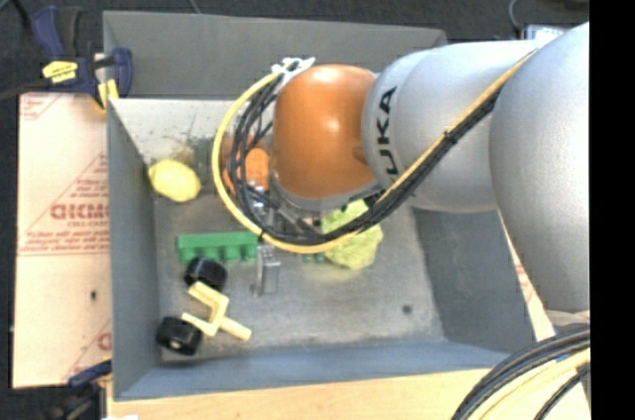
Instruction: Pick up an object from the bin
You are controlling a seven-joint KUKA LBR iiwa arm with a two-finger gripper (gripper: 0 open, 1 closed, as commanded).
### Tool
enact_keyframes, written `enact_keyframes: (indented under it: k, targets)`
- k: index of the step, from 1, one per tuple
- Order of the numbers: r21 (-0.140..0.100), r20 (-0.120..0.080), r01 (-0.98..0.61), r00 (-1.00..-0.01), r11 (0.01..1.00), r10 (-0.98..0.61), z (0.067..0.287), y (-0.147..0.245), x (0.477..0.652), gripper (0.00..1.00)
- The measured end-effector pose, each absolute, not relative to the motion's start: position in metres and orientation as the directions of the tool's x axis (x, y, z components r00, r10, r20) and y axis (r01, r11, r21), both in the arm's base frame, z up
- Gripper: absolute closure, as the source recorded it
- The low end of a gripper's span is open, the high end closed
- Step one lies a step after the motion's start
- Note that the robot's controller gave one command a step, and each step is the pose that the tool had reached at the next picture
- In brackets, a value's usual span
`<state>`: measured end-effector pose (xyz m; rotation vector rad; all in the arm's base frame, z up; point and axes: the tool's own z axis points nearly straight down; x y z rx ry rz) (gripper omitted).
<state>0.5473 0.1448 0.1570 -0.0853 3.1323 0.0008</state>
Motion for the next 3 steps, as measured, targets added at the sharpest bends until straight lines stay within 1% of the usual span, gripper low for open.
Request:
enact_keyframes:
  k: [1,2,3]
  targets:
    - [0.005,-0.016,-0.073,-0.997,0.997,-0.073,0.1,0.163,0.572,0.0]
    - [-0.001,-0.014,-0.236,-0.972,0.972,-0.236,0.076,0.165,0.574,1.0]
    - [-0.001,-0.014,-0.235,-0.972,0.972,-0.235,0.076,0.165,0.574,1.0]
